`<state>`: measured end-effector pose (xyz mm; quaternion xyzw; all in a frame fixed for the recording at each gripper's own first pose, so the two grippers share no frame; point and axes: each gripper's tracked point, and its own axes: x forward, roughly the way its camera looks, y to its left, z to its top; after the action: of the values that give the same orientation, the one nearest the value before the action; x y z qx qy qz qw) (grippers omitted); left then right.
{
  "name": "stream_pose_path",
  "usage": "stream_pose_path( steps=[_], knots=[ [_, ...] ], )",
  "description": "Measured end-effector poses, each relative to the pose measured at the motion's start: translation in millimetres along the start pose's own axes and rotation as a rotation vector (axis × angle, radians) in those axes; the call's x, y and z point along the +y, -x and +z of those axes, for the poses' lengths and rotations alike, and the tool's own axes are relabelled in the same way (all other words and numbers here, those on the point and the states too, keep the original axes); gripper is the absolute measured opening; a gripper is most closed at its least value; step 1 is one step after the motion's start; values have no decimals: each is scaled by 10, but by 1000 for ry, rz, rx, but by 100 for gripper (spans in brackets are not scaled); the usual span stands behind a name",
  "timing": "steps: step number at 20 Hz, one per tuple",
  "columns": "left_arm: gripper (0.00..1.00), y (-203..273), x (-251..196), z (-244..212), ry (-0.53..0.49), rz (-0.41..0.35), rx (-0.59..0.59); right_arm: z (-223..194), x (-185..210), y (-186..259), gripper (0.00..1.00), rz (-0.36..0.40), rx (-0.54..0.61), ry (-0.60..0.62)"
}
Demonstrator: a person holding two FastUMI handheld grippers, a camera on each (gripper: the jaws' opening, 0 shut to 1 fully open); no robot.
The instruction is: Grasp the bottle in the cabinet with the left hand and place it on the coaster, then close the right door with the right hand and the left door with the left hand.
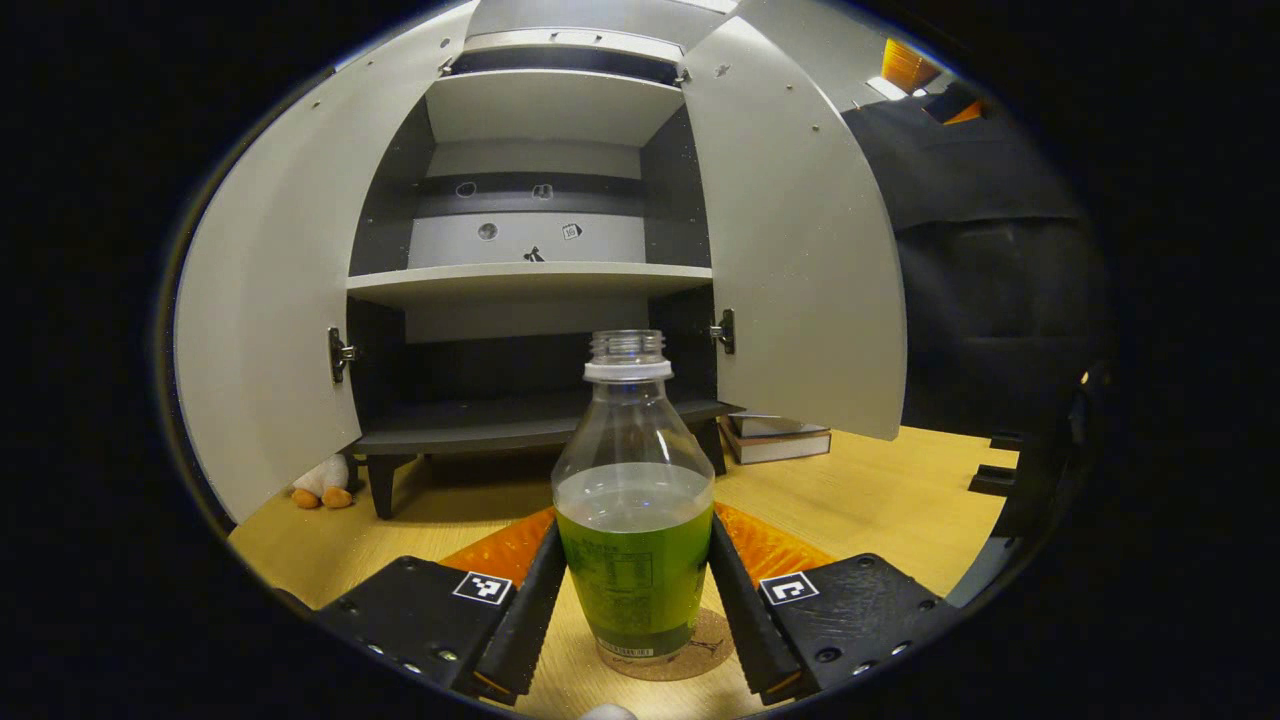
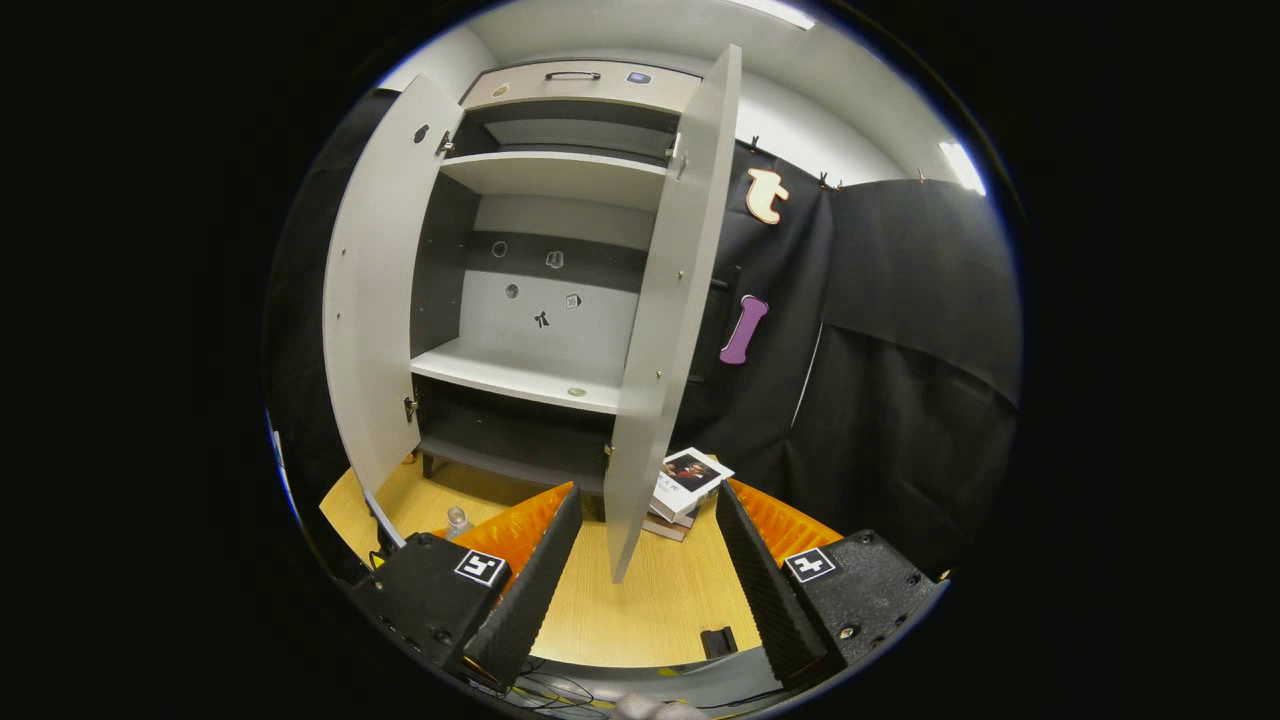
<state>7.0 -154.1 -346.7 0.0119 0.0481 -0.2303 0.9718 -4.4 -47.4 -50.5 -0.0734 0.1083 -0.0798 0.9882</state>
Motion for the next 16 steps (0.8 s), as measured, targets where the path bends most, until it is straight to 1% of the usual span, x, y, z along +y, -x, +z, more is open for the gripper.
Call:
stream_pose_path(
  steps=[1, 2, 3, 5, 6, 7, 8, 10, 11, 13, 16],
  knots=[
    [75, -3, -8, -31, 2, -4, 4, 6, 14, 4, 84, 4, -3, 3],
    [75, 4, -23, -71, 3, -5, 16, 20, 20, 6, 84, 5, -7, 7],
    [75, 11, -16, -46, 7, -2, -1, 28, 17, 10, 84, 5, -8, 10],
    [75, 15, -50, -75, 37, -13, 3, 12, 18, 14, 84, 8, -2, 9],
    [79, 11, -60, -106, 48, -15, 14, 8, 24, 16, 84, 9, 0, 10],
    [81, 17, -45, -125, 47, -6, 23, 4, 23, 23, 84, 8, 1, 11],
    [89, 30, -15, -138, 39, 5, 36, 9, 26, 33, 84, 10, 0, 9],
    [98, 40, 62, -9, 29, 29, 17, 22, 35, 55, 84, 14, -6, 8],
    [99, 37, 75, 48, 33, 33, 14, 26, 30, 62, 84, 14, -11, 7],
    [97, 50, 118, 222, 41, 46, -2, 44, 27, 94, 84, 16, -19, -1],
    [98, 65, 133, 589, 31, 46, -52, 64, 11, 152, 84, 15, -34, -19]
  ],
)
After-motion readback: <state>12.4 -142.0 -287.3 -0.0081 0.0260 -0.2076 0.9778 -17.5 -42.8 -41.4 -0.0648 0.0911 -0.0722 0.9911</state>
